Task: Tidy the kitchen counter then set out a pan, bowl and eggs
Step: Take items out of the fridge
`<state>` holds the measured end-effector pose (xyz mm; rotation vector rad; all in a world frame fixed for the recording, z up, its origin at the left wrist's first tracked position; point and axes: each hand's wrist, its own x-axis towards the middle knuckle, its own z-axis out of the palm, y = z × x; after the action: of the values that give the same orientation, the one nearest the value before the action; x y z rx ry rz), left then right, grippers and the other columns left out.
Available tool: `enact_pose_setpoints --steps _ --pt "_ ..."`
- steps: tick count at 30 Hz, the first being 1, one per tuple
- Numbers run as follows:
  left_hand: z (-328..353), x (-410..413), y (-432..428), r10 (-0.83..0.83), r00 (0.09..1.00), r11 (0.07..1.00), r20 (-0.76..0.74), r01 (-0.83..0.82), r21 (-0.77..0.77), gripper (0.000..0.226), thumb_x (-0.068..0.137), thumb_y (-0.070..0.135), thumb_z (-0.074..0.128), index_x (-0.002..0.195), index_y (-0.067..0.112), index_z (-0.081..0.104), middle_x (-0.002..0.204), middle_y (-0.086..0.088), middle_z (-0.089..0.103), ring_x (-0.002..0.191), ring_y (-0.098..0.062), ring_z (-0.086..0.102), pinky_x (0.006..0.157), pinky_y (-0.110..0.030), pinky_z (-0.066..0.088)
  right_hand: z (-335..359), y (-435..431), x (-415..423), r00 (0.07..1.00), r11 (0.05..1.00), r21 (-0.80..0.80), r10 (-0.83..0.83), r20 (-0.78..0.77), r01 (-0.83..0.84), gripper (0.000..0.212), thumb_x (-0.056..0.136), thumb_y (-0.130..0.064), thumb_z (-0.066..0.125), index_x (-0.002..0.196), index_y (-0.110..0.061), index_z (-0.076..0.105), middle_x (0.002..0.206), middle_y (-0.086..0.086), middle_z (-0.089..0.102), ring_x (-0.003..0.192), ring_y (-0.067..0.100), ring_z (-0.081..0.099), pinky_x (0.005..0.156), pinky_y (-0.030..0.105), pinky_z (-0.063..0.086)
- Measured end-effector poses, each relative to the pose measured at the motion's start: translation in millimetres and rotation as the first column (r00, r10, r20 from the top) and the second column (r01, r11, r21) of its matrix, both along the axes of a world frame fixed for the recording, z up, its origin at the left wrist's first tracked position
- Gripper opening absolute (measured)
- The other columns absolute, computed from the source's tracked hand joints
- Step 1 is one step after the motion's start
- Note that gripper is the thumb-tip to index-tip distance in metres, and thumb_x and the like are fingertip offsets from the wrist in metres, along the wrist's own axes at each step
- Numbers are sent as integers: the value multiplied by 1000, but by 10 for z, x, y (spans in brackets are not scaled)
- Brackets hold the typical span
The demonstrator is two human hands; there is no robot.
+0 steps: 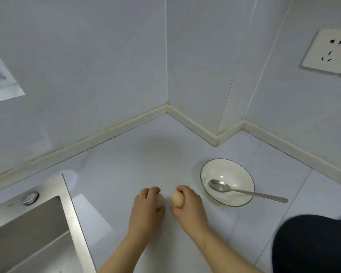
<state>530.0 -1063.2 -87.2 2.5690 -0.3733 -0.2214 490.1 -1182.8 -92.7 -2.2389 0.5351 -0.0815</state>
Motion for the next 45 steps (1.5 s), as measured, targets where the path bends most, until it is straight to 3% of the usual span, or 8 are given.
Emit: enact_pose_setpoints --steps 7,20,45 --pt "-46 91 28 6 998 1000 56 -5 -8 46 91 13 46 136 20 39 138 2 39 118 -21 40 89 -18 31 2 51 173 999 999 -42 31 18 -30 43 86 -15 55 128 -22 48 129 -6 53 117 19 47 91 25 42" --pt "-6 345 -63 25 1000 999 19 -24 -43 49 90 12 48 138 17 38 140 -3 38 123 -23 39 94 -22 33 39 17 420 1000 999 -35 29 -8 -30 41 85 -16 58 125 -21 51 125 -2 52 117 18 46 90 24 42" --pt "9 470 -16 30 999 996 19 -31 78 55 90 17 46 142 21 28 144 -1 34 126 -22 38 96 -26 36 86 -16 537 994 995 -53 86 -67 -90 51 83 -17 60 132 -23 44 133 -1 46 124 18 42 93 24 39"
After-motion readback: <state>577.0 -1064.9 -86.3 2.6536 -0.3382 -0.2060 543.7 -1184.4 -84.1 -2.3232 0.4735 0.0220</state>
